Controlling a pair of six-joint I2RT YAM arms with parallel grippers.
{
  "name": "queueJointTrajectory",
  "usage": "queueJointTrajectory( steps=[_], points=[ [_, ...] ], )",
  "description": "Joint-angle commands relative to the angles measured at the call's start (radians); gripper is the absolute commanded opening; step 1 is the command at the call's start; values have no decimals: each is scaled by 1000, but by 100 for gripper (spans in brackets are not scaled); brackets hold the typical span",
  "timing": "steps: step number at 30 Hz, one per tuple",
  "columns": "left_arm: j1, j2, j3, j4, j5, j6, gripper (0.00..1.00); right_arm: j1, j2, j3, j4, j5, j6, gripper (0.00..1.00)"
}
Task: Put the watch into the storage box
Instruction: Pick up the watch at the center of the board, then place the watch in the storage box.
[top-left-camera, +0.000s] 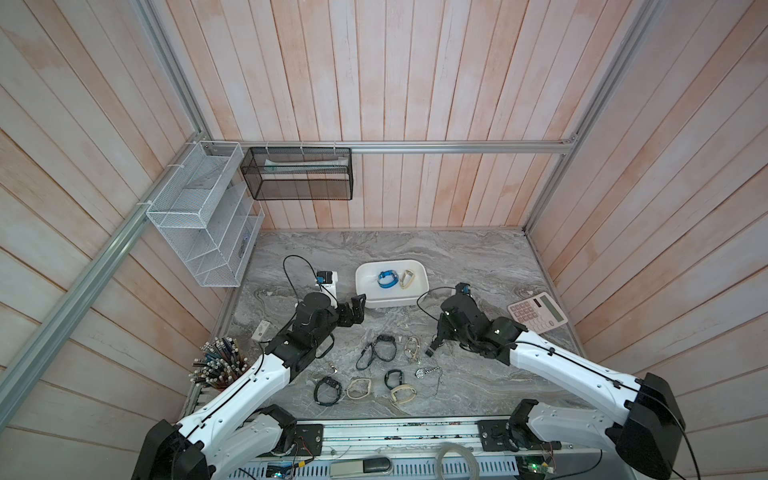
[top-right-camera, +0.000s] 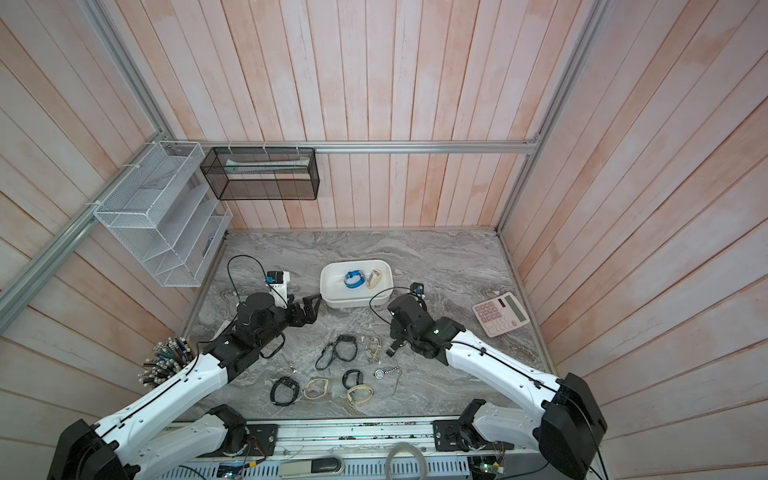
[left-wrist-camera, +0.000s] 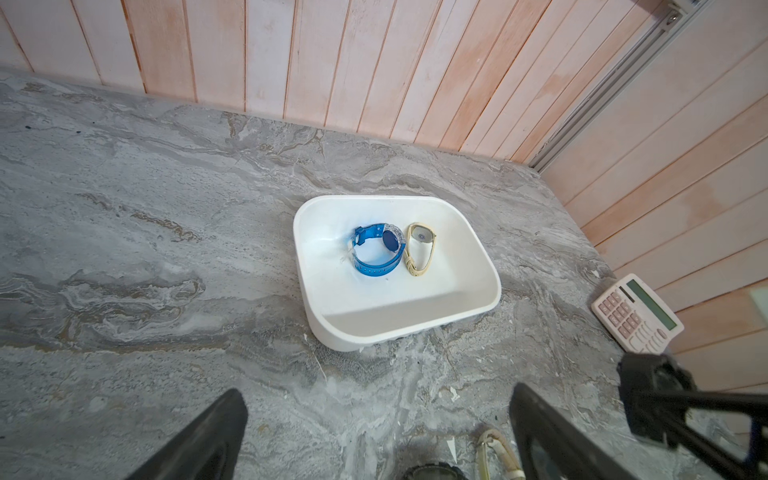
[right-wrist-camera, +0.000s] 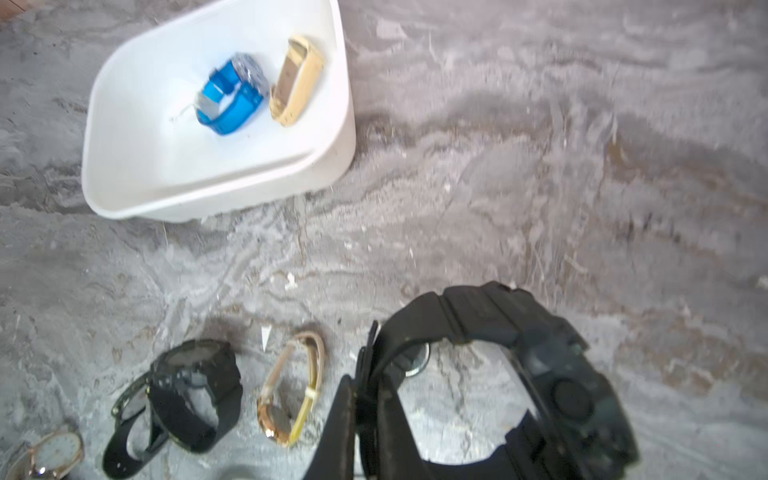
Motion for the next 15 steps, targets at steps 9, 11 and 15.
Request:
queueJointTrajectory(
  steps=[9, 11, 15],
  points=[
    [5, -78, -86, -63, -20, -85, 99, -125, 219, 250, 206, -93, -320, 0],
    [5, -86, -88, -76, -17, -85, 99, -136, 253, 271, 239, -104, -336, 0],
    [5, -88, -76, -97, -18, -82, 99, -151, 343, 341, 262, -130, -368, 0]
  ],
)
